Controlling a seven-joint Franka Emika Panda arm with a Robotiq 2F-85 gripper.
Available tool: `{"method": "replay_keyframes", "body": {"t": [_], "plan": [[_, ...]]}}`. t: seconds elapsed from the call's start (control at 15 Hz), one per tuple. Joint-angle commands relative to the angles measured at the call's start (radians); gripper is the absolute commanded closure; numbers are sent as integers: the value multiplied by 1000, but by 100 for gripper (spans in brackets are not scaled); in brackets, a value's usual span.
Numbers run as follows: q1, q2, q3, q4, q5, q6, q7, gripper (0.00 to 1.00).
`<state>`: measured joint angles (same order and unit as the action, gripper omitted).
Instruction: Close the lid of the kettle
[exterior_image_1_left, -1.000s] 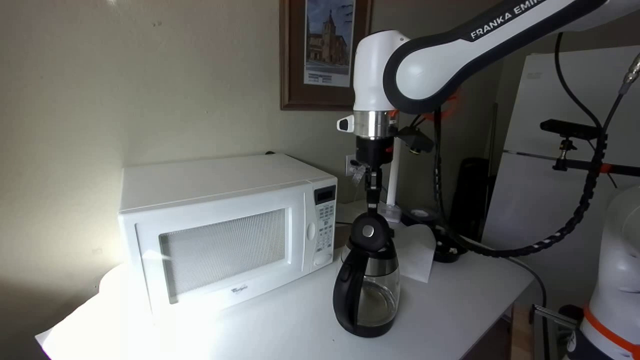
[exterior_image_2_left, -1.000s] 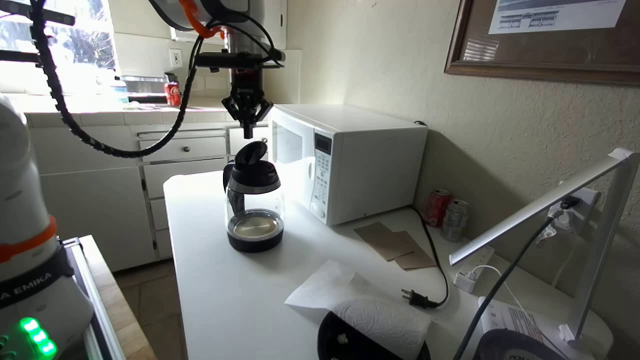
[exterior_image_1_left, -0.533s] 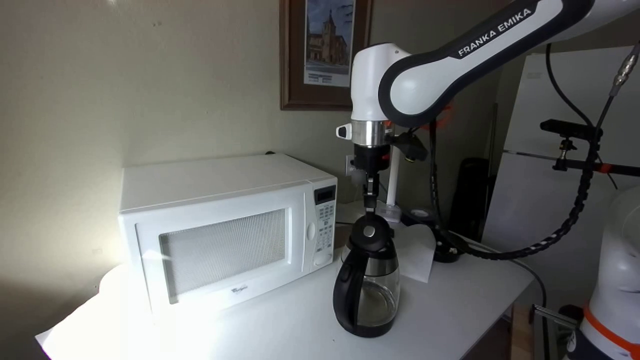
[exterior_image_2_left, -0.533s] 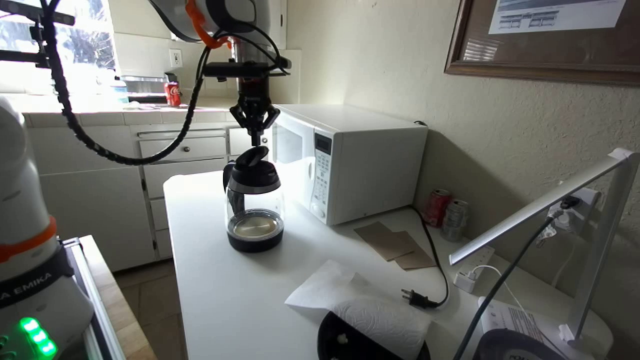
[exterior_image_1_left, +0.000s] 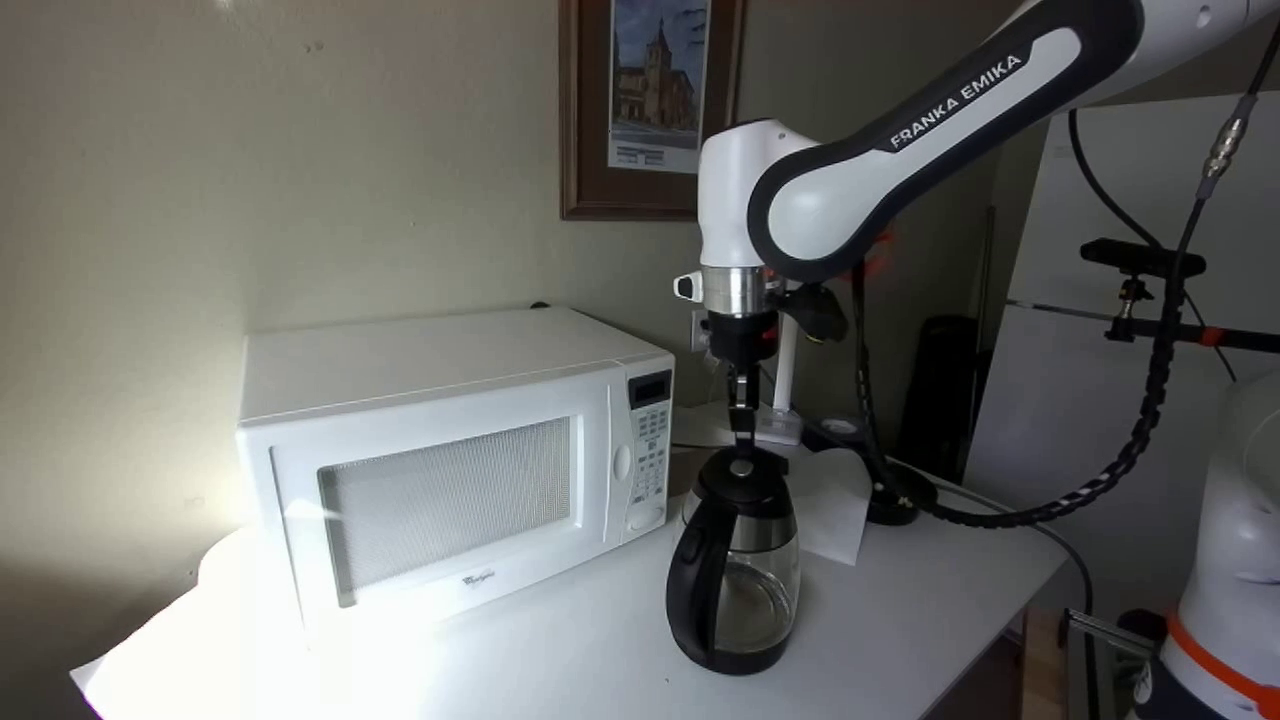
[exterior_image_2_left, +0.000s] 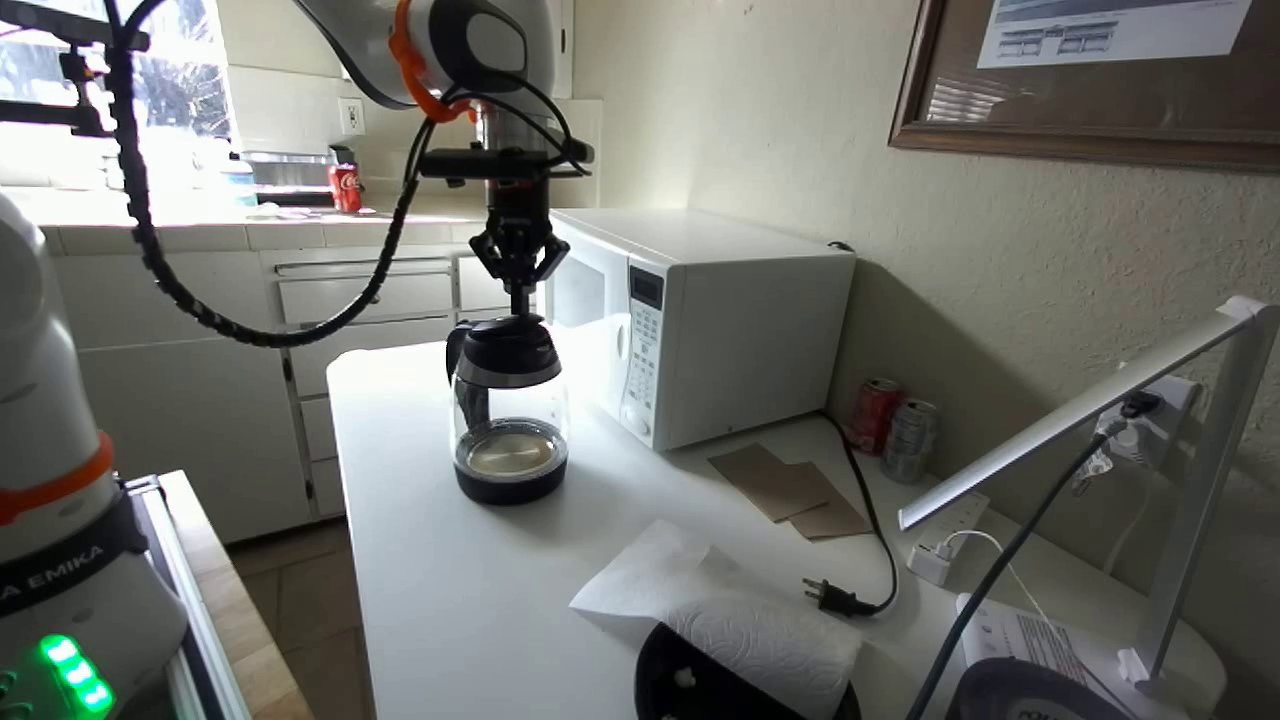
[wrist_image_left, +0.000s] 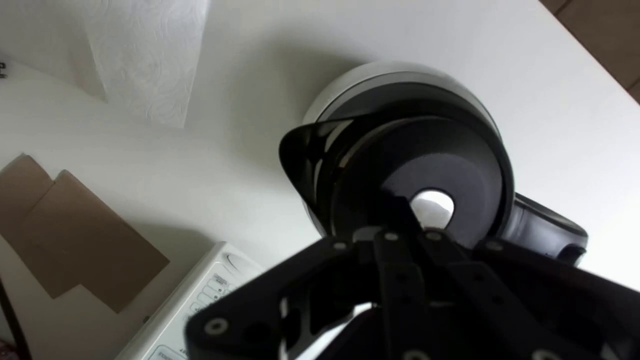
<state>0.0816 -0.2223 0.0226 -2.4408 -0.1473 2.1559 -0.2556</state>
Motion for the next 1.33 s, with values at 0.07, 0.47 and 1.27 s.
{"method": "replay_keyframes", "body": {"t": [0.07,0.47,1.27], "plan": [[-16,47,-4,-20,-12,37,-7,100],[-24,75,-10,-22,-4,67,-28,100],[-13,-54,3,-9,-1,-10,-18,76]]}}
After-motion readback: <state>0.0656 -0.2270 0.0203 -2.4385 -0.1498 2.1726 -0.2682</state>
